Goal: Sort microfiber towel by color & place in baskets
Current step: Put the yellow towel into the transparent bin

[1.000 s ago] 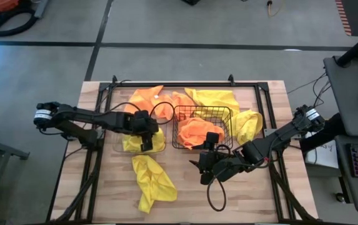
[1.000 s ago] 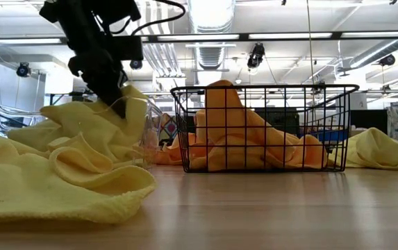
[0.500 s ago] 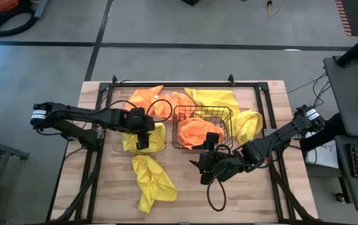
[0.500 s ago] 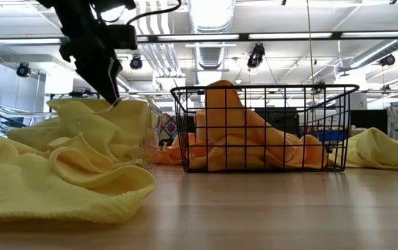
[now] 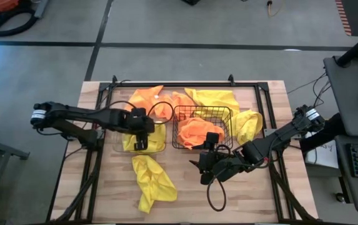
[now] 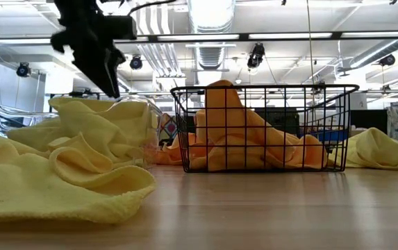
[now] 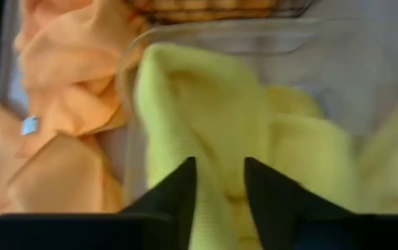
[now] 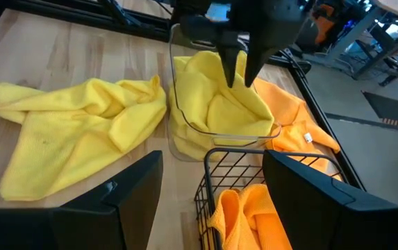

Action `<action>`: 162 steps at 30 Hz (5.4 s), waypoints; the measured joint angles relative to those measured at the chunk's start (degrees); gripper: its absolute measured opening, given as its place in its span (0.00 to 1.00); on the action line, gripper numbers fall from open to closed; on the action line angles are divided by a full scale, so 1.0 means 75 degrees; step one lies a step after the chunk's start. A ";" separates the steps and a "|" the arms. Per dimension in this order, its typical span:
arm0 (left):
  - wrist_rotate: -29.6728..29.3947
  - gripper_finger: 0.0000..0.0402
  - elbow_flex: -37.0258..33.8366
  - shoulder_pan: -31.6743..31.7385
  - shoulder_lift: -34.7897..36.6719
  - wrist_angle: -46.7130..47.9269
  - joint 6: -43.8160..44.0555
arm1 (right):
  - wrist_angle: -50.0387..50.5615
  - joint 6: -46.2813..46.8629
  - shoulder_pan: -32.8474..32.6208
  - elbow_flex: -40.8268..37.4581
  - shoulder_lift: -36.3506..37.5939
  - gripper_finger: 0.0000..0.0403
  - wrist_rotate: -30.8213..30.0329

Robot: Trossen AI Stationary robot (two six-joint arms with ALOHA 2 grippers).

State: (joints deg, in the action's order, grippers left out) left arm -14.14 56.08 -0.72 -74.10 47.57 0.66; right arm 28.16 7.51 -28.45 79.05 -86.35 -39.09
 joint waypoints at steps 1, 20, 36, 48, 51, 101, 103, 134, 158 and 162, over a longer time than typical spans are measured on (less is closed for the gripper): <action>-0.0138 0.19 -0.0077 0.0019 -0.0011 -0.0059 0.0053 | 0.0002 0.0000 0.0000 0.0000 0.0000 0.61 0.0000; -0.0034 0.00 -0.1685 0.0047 -0.0016 -0.1743 0.1043 | 0.0018 0.0210 0.0000 -0.0085 0.0000 0.61 0.0003; -0.0040 0.00 -0.1205 0.0045 -0.0004 -0.1343 0.1053 | 0.0097 0.0374 0.0000 -0.0087 0.0032 0.61 0.0005; -0.0063 0.00 -0.0329 0.0009 0.0607 -0.0747 0.0854 | 0.1755 0.2677 0.0000 -0.0087 0.0814 0.61 -0.0015; -0.0069 0.00 -0.0399 -0.0059 0.1068 -0.0998 0.1030 | 0.2543 0.3790 0.0018 -0.0087 0.1017 0.61 -0.0010; -0.1867 0.00 -0.0361 -0.2479 0.2796 -0.2991 0.0920 | 0.7107 0.9528 0.0691 -0.4045 0.3356 0.56 0.3434; -0.1867 0.00 -0.0335 -0.2479 0.2802 -0.2991 0.0918 | 0.6856 0.8269 0.0705 -0.4045 0.3356 0.56 0.3422; -0.1850 0.00 -0.0342 -0.2479 0.2802 -0.2739 0.0750 | 0.5547 0.5446 0.1648 -0.5137 0.3465 0.56 0.2216; -0.1844 0.00 -0.0345 -0.2479 0.2804 -0.2801 0.0782 | 0.4139 0.5801 0.2422 -0.6222 0.3605 0.05 0.2192; -0.1844 0.00 -0.0345 -0.2479 0.2802 -0.2803 0.0813 | 0.4943 0.6083 0.2400 -0.5666 0.3605 0.03 0.1827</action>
State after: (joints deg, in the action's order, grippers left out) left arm -27.97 53.49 -19.31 -53.08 26.55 6.76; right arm 65.24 53.13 -10.45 36.55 -59.31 -25.39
